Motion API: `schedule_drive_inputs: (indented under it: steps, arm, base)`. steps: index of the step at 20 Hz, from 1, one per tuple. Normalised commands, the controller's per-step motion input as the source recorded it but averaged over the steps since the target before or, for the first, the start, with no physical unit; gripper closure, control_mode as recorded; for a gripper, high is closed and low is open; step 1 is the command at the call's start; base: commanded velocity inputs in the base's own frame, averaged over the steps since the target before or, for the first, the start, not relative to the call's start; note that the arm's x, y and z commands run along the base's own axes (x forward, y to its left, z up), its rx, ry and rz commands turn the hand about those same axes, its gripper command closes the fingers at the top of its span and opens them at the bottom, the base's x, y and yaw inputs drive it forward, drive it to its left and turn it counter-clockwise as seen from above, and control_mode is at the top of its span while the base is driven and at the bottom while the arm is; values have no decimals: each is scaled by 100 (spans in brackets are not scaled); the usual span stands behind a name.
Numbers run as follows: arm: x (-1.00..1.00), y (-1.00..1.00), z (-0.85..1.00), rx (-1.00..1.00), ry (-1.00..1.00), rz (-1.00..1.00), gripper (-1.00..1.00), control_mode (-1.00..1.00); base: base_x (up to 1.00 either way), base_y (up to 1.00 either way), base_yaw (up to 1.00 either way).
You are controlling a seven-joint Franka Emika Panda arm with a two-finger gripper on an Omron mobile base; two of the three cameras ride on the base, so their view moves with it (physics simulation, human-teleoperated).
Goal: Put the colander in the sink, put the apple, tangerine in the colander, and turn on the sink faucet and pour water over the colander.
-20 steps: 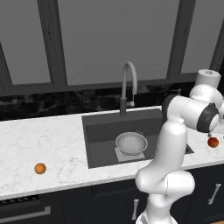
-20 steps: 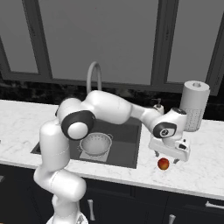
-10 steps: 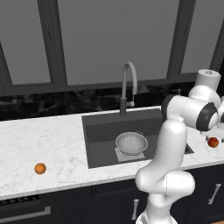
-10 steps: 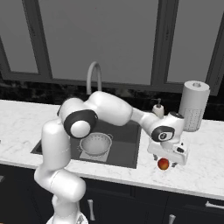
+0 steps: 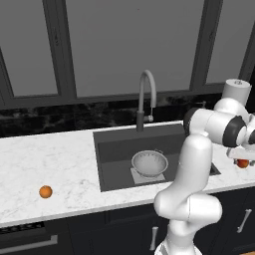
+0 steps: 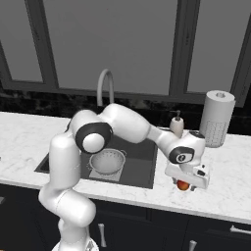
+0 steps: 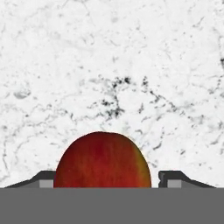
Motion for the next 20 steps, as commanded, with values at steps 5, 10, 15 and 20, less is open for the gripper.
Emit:
schedule_drive_inputs:
  steps: [5,10,15,20]
  arm:
    - [0,0,9,0,0,0,100,-100]
    - [0,30,49,0,-6,0,100,-100]
    - [6,69,17,0,-7,1,100,-100]
    - [14,100,-2,0,0,11,100,-100]
  base:
    - [0,0,0]
    - [0,0,0]
    - [0,0,0]
    - [0,0,0]
